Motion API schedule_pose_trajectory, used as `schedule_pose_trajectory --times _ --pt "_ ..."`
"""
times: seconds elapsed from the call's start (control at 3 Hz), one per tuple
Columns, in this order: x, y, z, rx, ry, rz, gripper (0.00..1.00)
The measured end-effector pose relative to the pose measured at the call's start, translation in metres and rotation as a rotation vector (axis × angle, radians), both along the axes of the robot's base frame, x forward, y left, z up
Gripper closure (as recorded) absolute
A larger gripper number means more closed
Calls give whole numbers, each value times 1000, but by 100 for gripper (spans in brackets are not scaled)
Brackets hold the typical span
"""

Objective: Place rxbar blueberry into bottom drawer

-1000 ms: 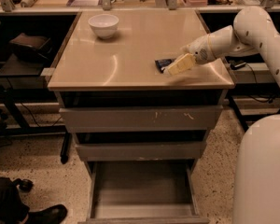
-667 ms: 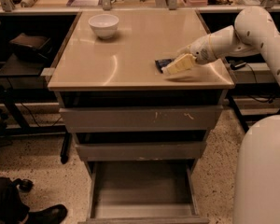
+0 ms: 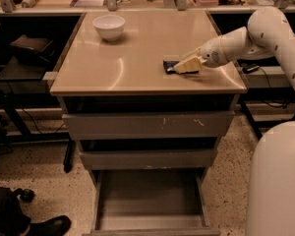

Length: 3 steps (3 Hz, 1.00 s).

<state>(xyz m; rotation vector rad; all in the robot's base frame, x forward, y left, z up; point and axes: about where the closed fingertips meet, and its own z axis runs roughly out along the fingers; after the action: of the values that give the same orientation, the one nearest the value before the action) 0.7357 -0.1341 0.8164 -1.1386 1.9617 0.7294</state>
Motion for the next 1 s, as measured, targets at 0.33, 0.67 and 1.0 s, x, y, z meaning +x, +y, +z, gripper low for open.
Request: schedule_pose_trajectory --times 0.33,0.67,1.0 --pt "0 0 0 0 0 0 89" --pt "-1 3 -2 14 6 14 100" --pt "-6 2 0 35 7 30 100"
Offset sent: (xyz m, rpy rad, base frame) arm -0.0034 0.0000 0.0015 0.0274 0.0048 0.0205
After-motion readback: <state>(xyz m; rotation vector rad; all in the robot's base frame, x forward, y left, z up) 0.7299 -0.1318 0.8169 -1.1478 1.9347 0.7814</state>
